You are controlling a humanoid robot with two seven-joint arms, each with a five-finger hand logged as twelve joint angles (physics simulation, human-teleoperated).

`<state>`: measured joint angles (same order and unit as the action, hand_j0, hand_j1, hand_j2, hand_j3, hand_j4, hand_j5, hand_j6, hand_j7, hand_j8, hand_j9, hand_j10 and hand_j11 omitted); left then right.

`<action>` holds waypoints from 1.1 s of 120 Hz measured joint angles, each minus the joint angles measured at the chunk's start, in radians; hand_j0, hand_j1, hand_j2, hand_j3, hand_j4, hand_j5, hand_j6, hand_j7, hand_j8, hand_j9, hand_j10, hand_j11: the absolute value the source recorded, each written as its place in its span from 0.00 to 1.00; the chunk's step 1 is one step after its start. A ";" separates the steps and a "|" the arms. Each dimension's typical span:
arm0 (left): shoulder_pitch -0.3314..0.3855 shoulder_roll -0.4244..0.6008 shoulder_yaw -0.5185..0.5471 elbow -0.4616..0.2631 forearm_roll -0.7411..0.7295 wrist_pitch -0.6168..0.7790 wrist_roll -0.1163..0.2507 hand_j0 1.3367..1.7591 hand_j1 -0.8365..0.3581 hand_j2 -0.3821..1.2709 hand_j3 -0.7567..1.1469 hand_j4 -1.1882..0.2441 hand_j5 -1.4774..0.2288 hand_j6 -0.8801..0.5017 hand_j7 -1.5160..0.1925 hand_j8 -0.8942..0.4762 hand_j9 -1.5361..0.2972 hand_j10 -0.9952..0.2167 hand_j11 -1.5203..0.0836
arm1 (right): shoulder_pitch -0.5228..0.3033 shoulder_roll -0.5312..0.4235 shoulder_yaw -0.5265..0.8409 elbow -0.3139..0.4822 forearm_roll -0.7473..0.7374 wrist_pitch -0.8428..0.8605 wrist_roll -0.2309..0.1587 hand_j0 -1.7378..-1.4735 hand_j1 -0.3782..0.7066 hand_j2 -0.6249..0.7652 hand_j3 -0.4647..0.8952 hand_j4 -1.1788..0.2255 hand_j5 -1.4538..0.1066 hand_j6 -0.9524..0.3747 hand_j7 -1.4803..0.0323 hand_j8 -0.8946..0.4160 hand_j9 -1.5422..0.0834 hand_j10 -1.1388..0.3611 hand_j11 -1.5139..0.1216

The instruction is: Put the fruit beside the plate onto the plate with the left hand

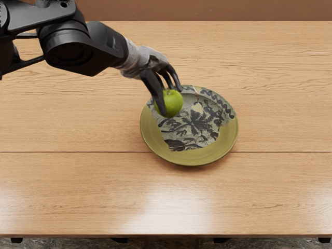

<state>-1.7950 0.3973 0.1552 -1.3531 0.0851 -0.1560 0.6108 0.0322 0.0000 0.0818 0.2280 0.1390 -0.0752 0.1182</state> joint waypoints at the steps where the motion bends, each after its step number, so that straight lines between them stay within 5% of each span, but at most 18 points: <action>1: 0.003 0.000 -0.001 0.001 0.000 0.000 0.000 0.76 0.42 0.57 0.40 0.46 0.33 0.37 0.38 0.37 0.37 0.32 0.41 | 0.000 0.000 0.000 0.000 0.000 0.000 0.000 0.30 0.07 0.44 0.34 0.81 0.90 0.69 0.95 0.66 0.92 0.74 0.90; 29: 0.094 -0.036 -0.025 0.050 0.014 0.006 0.000 0.76 0.60 0.37 0.40 0.57 0.54 0.40 0.57 0.41 0.54 0.49 0.61 | 0.000 0.000 0.000 -0.001 0.000 0.000 0.001 0.30 0.07 0.44 0.34 0.81 0.90 0.69 0.95 0.66 0.92 0.74 0.90; 54: 0.161 -0.024 -0.092 0.091 0.018 -0.021 0.000 0.76 0.69 0.30 0.40 0.62 0.62 0.43 0.65 0.44 0.61 0.56 0.69 | 0.001 0.000 0.001 -0.001 0.000 0.000 0.002 0.30 0.07 0.44 0.34 0.81 0.90 0.69 0.95 0.66 0.92 0.74 0.90; 70: 0.216 0.080 -0.174 0.127 0.017 -0.141 0.000 0.76 0.71 0.28 0.40 0.63 0.64 0.44 0.67 0.45 0.63 0.58 0.71 | 0.001 0.000 0.001 0.000 0.000 0.000 0.003 0.30 0.07 0.44 0.34 0.81 0.90 0.69 0.95 0.66 0.92 0.74 0.90; 99: 0.495 0.277 -0.435 0.141 0.017 -0.395 0.000 0.76 0.72 0.27 0.40 0.64 0.66 0.44 0.68 0.46 0.65 0.60 0.73 | 0.002 0.000 0.001 0.000 0.000 0.000 0.003 0.30 0.07 0.44 0.34 0.81 0.90 0.69 0.95 0.66 0.92 0.74 0.90; 132: 0.733 0.386 -0.727 0.142 0.011 -0.451 0.000 0.76 0.73 0.26 0.40 0.65 0.66 0.45 0.69 0.46 0.65 0.60 0.73 | 0.002 0.000 0.001 0.001 0.000 0.000 0.003 0.30 0.07 0.44 0.34 0.81 0.90 0.69 0.95 0.66 0.92 0.74 0.90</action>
<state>-1.0618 0.7829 -0.5715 -1.2107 0.0957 -0.6070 0.6109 0.0338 0.0000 0.0828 0.2286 0.1395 -0.0752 0.1213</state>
